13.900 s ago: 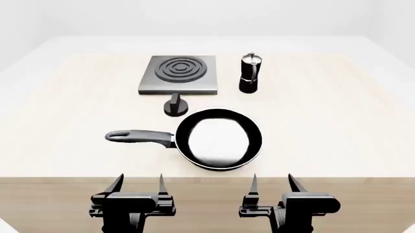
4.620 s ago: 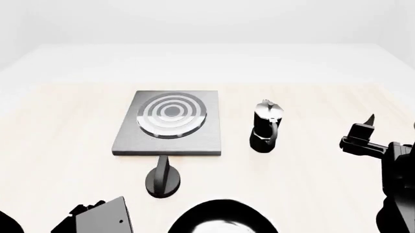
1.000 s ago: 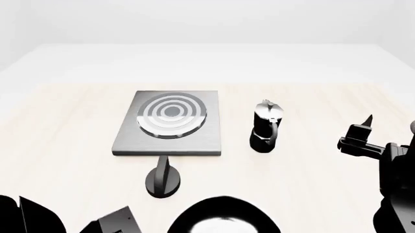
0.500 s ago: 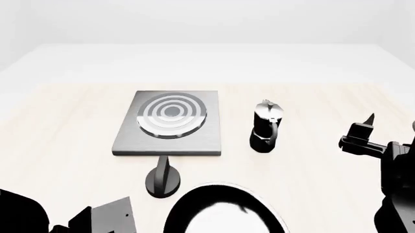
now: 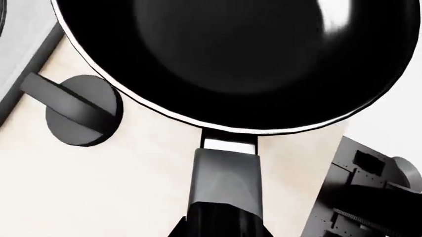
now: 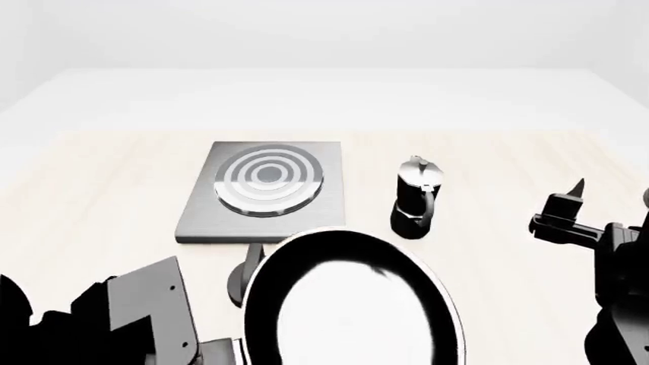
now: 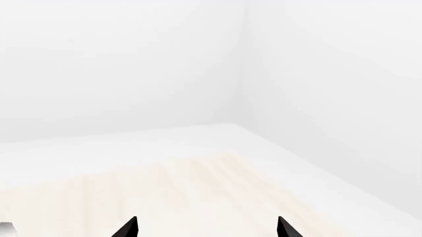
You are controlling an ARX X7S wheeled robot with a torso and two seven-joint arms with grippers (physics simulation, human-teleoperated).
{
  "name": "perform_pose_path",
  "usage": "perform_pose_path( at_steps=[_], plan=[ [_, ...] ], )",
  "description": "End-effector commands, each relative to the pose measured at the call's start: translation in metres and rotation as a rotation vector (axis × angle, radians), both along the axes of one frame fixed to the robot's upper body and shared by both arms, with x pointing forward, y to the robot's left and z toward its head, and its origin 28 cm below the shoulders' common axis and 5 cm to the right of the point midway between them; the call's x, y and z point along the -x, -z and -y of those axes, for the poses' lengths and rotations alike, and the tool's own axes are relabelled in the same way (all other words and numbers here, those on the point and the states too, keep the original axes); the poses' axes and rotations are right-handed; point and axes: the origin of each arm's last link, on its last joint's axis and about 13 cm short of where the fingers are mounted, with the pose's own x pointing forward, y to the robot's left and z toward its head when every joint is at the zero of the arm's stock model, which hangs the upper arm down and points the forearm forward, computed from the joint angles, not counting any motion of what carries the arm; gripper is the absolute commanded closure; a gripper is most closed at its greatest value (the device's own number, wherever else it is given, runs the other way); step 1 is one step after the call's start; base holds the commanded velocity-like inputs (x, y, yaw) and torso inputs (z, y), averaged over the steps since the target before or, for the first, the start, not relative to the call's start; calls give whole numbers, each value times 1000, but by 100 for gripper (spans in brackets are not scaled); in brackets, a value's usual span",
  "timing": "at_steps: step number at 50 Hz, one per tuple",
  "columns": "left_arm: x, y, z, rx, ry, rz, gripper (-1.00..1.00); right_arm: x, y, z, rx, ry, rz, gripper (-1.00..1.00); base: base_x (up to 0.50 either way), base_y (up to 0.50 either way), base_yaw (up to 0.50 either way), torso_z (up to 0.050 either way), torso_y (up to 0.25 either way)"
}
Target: Turn on the stove and put the frying pan on it.
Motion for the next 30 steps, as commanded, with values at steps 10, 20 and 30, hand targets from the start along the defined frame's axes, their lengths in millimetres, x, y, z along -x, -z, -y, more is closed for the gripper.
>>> perform_pose_path(
  at_steps=[10, 20, 30],
  plan=[
    [-50, -18, -17, 271, -546, 258, 100, 0, 1, 2, -4, 4, -2, -100, 1, 0, 0, 0, 1],
    [-78, -8, -32, 386, -774, 350, 100, 0, -1, 1, -5, 0, 3, -100, 0, 0, 0, 0, 1],
    [-105, 3, -39, 369, -849, 418, 100, -1, 1, 1, -9, -3, 0, -100, 0, 0, 0, 0, 2]
  ],
)
